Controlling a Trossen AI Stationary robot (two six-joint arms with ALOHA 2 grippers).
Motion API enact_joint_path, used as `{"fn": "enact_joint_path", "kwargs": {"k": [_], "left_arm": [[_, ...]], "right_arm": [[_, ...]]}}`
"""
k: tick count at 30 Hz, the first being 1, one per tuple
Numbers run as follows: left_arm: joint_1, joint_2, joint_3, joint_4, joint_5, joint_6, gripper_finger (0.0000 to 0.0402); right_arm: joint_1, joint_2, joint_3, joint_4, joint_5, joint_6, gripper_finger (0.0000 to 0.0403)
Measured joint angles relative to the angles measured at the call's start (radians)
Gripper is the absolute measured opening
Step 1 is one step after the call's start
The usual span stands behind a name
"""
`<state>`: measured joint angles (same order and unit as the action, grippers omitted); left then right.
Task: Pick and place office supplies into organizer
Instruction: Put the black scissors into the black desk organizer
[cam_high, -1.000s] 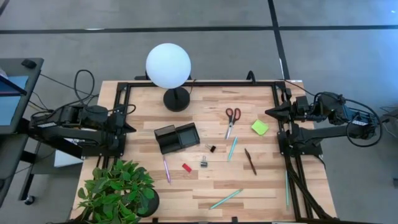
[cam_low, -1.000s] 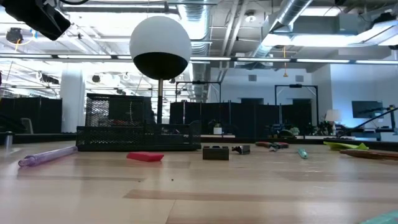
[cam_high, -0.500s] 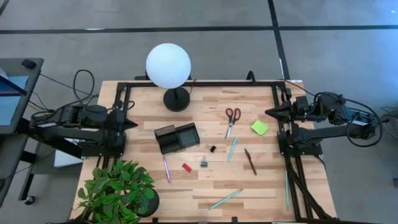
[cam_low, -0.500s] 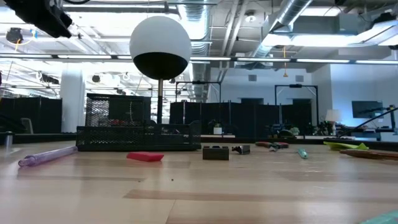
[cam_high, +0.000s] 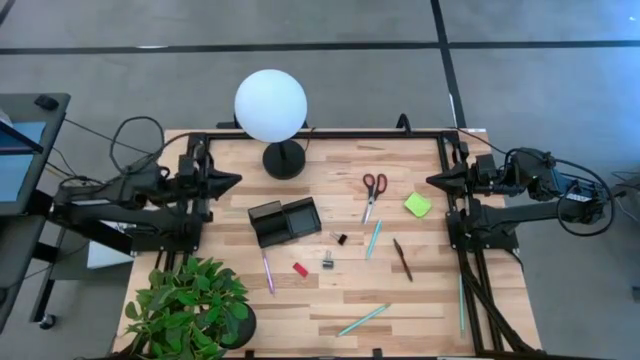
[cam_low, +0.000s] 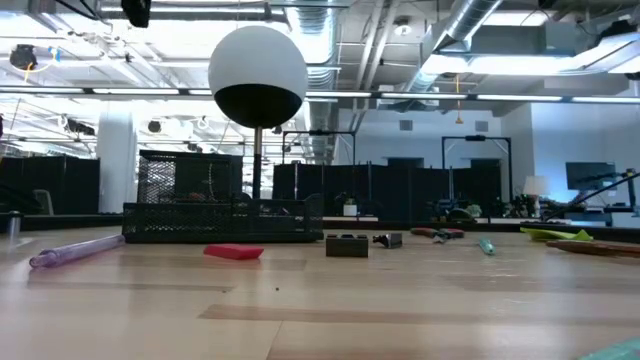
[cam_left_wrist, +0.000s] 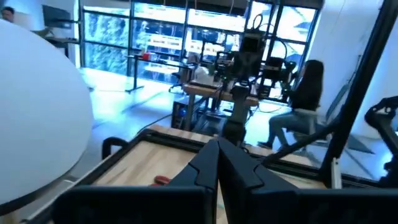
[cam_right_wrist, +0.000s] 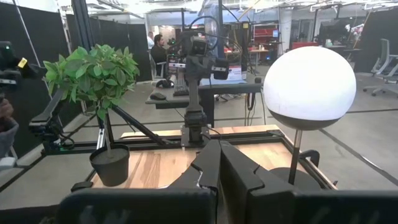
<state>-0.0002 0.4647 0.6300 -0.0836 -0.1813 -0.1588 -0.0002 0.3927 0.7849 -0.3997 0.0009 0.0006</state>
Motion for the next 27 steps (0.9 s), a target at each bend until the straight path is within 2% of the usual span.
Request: {"fn": "enact_joint_path", "kwargs": {"k": [6,9,14,22,27], "left_arm": [[-0.001,0.066,-0.002,-0.092,0.201,0.005,0.0000],[-0.012,0.109,-0.051,-0.073,0.267,-0.021,0.0000],[-0.053,0.174,-0.122,0.023,0.224,-0.035,0.0000],[-0.173,0.197,-0.126,0.111,0.125,-0.027,0.0000],[-0.252,0.196,-0.126,0.155,0.061,-0.019,0.0000]], "right_arm": [[0.000,0.000,0.000,0.000,0.000,-0.010,0.0000],[0.000,0.000,0.000,0.000,0.000,-0.050,0.0000],[0.000,0.000,0.000,0.030,0.000,-0.021,0.0000],[0.000,-0.001,0.001,0.288,-0.001,0.111,0.0000],[0.000,0.046,-0.052,0.293,-0.002,0.227,0.0000]]}}
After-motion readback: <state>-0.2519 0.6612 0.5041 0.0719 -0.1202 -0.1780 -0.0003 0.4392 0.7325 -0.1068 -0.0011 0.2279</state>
